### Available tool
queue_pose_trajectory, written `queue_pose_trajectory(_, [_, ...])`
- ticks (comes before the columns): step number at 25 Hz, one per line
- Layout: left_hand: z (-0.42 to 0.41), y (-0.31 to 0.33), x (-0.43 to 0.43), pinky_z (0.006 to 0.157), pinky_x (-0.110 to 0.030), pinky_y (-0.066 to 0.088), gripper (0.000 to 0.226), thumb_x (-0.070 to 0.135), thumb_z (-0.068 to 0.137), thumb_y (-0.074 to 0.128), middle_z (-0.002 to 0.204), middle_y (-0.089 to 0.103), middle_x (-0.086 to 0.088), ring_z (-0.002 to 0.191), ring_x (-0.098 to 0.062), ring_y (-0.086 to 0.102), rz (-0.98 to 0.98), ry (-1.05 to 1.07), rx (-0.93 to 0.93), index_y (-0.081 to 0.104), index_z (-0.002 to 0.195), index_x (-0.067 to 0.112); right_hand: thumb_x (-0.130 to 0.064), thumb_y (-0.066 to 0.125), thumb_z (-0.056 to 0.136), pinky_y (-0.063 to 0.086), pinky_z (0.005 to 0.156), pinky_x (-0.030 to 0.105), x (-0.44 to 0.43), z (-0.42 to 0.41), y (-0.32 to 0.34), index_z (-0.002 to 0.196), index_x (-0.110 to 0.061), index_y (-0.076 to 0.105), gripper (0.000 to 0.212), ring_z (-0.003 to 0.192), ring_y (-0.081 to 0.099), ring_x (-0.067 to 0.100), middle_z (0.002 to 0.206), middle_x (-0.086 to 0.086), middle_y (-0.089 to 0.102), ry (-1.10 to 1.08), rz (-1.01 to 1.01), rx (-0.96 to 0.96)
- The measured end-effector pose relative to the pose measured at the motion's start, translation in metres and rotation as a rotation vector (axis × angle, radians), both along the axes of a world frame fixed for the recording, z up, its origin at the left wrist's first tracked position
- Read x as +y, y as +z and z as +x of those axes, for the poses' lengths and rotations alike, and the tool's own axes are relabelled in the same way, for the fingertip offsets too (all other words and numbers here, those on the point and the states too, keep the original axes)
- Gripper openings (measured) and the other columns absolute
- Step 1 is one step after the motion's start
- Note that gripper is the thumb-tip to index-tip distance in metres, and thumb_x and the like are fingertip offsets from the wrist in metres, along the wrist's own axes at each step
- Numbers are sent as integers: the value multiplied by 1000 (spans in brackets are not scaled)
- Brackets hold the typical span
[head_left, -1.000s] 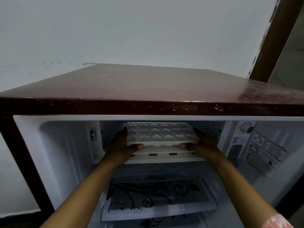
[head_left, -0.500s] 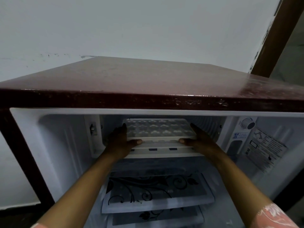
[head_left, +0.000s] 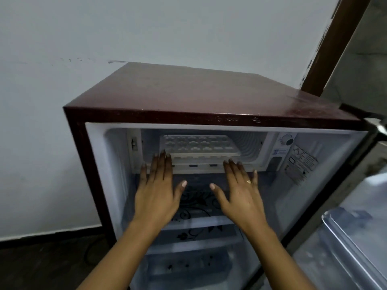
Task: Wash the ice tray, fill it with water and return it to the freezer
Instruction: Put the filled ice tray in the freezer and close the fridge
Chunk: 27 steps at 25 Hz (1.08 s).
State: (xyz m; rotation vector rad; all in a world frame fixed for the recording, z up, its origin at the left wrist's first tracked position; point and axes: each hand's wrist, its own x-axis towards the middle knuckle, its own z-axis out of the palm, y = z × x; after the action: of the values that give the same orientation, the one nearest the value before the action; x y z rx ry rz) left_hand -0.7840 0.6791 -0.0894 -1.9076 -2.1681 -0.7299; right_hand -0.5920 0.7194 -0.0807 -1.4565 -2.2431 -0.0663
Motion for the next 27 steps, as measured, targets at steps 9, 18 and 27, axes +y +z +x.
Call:
queue_pose_trajectory(9, [35,14,-110,113,-35,-9,72,52,94,21,152,24,-14,142,-25,16,116,-23,91,24,144,1,-70,-9,81,-17,111,37,-129,17,30,147,-14,23,92,145,14,21,155,4,24,-136,77,-46])
queue_pose_trajectory(18, [69,29,-217,114,-34,-10,70,49,92,26,153,20,-12,142,-22,12,198,-157,78,22,144,2,-59,17,89,-14,112,39,-259,54,48,145,-12,30,73,142,23,24,151,6,33,-314,152,-74])
queue_pose_trajectory(27, [141,24,-287,114,-40,-6,70,51,95,17,151,26,-15,141,-23,14,170,-290,49,27,142,0,-53,22,94,0,115,38,-357,130,51,138,-9,42,65,137,33,23,143,9,45,-517,213,-103])
